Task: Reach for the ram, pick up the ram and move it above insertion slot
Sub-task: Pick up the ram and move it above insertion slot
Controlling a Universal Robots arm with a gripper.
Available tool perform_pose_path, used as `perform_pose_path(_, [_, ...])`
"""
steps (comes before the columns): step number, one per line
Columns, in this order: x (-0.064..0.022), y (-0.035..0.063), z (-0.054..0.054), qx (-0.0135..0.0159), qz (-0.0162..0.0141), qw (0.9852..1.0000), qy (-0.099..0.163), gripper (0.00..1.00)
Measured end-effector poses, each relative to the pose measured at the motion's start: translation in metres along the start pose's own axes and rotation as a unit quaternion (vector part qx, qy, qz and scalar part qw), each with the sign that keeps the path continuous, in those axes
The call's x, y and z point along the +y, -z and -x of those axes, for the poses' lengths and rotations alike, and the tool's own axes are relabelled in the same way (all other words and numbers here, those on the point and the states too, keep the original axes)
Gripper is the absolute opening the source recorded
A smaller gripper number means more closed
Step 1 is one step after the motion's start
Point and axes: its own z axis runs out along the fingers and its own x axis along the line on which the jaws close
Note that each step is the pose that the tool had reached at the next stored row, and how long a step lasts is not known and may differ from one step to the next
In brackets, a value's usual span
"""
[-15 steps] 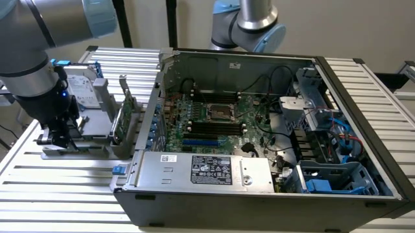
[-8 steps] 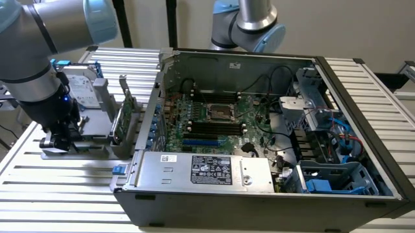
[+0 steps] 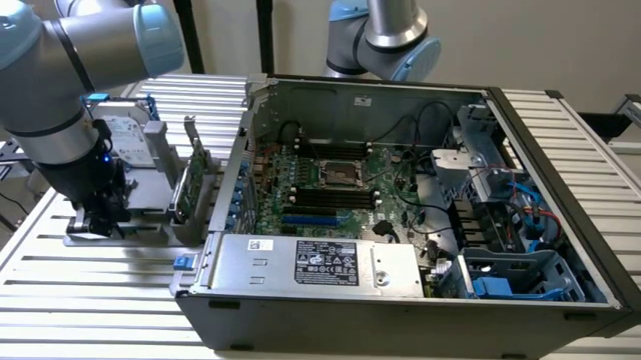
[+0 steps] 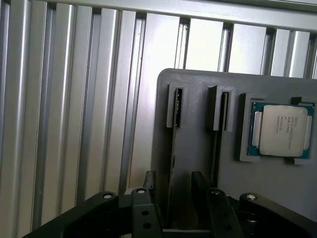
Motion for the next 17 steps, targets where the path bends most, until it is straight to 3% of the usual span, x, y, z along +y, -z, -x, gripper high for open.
perform_pose_path(1, [0.0000, 0.0000, 0.0000, 0.0000, 0.0002, 1.0000, 0.000, 0.40])
perform_pose_path(3, [0.0000, -0.0001, 0.0001, 0.0000, 0.0003, 1.0000, 0.000, 0.27])
perform_pose_path(4, [0.0000, -0.0001, 0.0001, -0.0001, 0.0004, 1.0000, -0.001, 0.27])
perform_pose_path(5, [0.0000, -0.0001, 0.0000, -0.0001, 0.0005, 1.0000, -0.001, 0.16])
perform_pose_path(12, [-0.0001, -0.0001, 0.0000, -0.0002, 0.0005, 1.0000, -0.003, 0.14])
perform_pose_path(17, [-0.0001, -0.0002, 0.0001, -0.0007, 0.0006, 0.9997, -0.023, 0.14])
